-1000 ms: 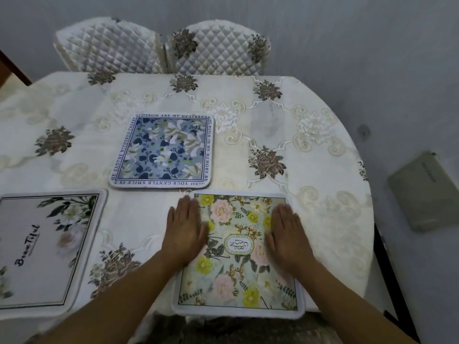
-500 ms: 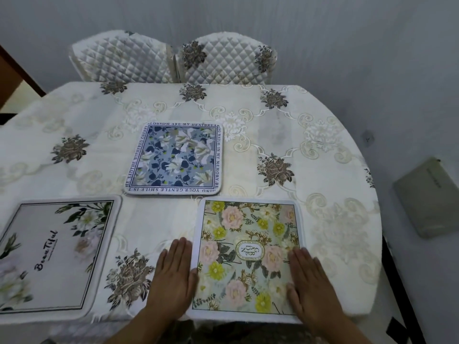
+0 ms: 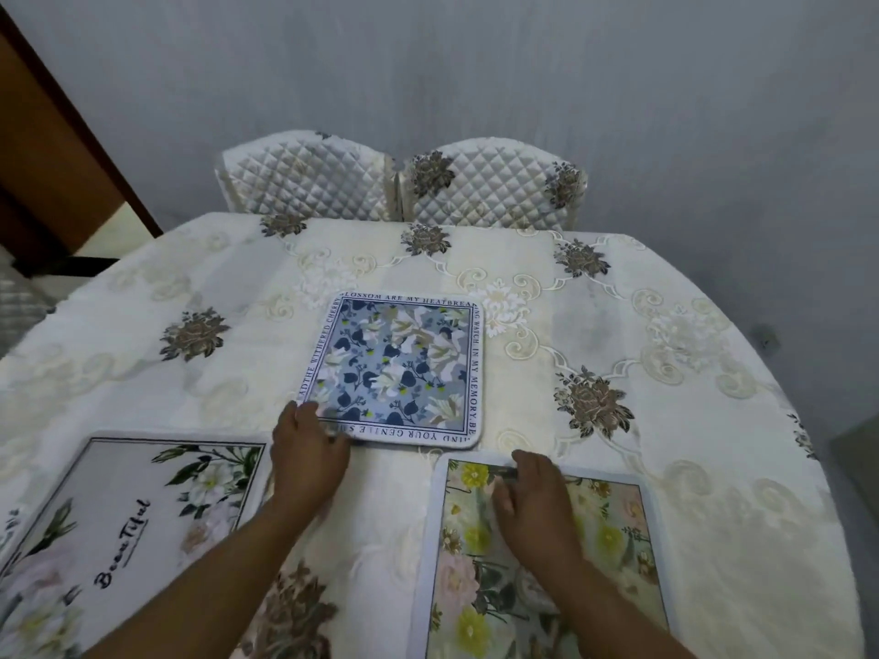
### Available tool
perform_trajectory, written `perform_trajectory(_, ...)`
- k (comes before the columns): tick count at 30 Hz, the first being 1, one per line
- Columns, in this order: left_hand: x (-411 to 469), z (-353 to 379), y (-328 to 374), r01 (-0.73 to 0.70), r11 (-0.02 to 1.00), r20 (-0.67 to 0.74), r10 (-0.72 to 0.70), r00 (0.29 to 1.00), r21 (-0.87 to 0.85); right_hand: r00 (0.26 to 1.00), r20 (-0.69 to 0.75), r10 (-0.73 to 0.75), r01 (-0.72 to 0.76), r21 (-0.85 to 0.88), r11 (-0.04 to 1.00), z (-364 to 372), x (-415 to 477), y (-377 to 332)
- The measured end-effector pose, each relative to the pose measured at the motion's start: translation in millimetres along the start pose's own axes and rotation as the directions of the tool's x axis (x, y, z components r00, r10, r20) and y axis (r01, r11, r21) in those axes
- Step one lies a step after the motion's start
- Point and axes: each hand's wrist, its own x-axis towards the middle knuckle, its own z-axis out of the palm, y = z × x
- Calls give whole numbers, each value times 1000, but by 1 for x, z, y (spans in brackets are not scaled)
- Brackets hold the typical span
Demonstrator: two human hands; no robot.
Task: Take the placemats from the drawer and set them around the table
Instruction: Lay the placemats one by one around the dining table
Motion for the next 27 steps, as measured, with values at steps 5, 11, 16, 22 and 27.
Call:
perform_trajectory(5,90,-21,-4,351,936,94,-347,933,-23,940,154,304,-331,208,920,19,97,-47)
perform_trajectory(11,104,-16,-6,285,955,117,-274,955,-87,911,100,400,-411,301,861,27,134,-63)
perform_trajectory(16,99,-20,5,190,966,-14,-195,981,-176,892,89,443,-439,405,802,25,146,-69)
perform_trajectory(22,98,-42,17,236,935,253,-169,952,-264,920,135,367,-391,364,845,2,142,-79)
perform_trajectory(27,69,-60,39,107,961,293,-29,956,-253,931,27,363,-360,218,907,-58,109,-73)
